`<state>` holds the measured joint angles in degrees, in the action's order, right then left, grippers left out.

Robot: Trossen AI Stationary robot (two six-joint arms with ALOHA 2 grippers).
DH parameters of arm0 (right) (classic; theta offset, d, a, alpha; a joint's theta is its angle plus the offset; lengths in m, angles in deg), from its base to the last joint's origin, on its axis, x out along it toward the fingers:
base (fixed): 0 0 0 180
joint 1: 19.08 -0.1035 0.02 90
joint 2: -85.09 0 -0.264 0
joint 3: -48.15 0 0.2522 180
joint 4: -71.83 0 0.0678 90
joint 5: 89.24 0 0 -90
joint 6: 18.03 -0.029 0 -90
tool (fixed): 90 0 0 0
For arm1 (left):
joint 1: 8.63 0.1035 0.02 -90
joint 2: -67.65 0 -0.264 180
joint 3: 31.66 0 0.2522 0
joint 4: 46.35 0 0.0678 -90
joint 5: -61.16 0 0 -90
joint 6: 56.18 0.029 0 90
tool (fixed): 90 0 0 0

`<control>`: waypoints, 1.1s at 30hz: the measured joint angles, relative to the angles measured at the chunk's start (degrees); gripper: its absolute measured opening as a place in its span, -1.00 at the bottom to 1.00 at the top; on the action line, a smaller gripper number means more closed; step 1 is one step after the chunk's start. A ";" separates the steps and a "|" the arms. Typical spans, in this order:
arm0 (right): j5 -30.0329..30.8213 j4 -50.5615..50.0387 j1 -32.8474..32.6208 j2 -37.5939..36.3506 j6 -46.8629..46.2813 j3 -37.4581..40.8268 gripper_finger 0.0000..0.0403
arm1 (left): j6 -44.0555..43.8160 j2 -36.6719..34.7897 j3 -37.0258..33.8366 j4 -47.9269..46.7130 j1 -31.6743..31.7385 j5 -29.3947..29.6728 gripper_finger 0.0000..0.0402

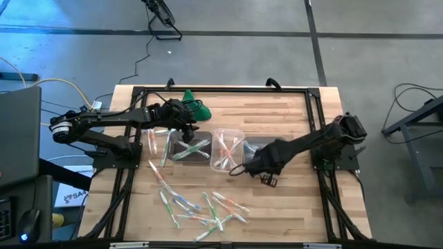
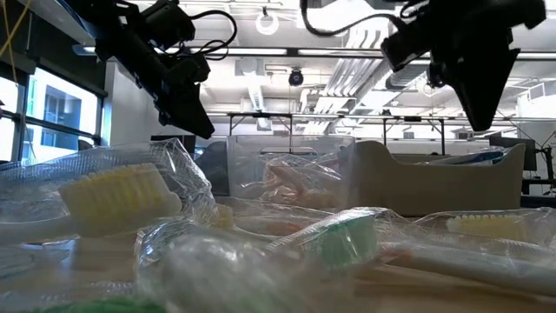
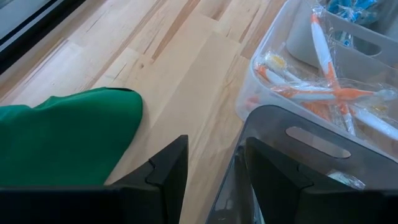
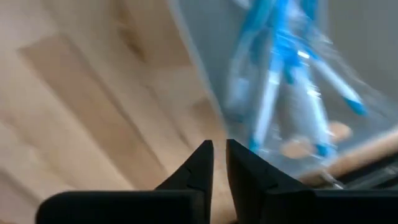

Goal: Pick & Place Toothbrushes
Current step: Put the orange toothbrush into the transparent bin

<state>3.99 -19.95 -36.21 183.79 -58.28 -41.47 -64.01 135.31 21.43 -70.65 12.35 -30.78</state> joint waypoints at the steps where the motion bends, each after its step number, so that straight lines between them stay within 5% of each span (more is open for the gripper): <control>1: -0.35 1.36 -0.75 0.00 -0.02 0.00 -0.85 | 0.00 0.00 0.00 0.02 0.00 0.00 -0.23; 7: -0.35 10.65 -5.34 -0.02 -0.66 0.00 -0.97 | 0.00 0.00 0.00 0.04 -0.01 0.00 -0.23; 12: 6.82 18.17 -7.89 -0.02 -0.51 0.00 -0.98 | 0.00 0.00 0.02 -0.13 -2.53 0.20 -0.26; 17: 17.47 21.15 -9.59 -0.02 -0.12 0.00 -0.99 | -0.01 0.00 0.02 -0.52 -9.82 0.92 -0.39; 20: 22.05 21.74 -10.34 -0.02 0.85 0.00 -0.99 | -1.13 0.00 0.02 -0.37 -15.82 6.36 -0.50; 26: 22.07 25.20 -9.79 -0.02 7.24 0.00 -0.99 | -3.98 0.00 0.02 -0.36 -27.76 18.74 -0.73; 33: 21.37 28.55 -6.64 -2.32 16.23 0.00 -0.99 | -6.68 0.00 0.02 -0.35 -39.17 20.62 -0.94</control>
<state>25.36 8.60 -42.85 181.47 -42.06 -41.47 -70.70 135.31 21.46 -71.00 -26.82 -10.16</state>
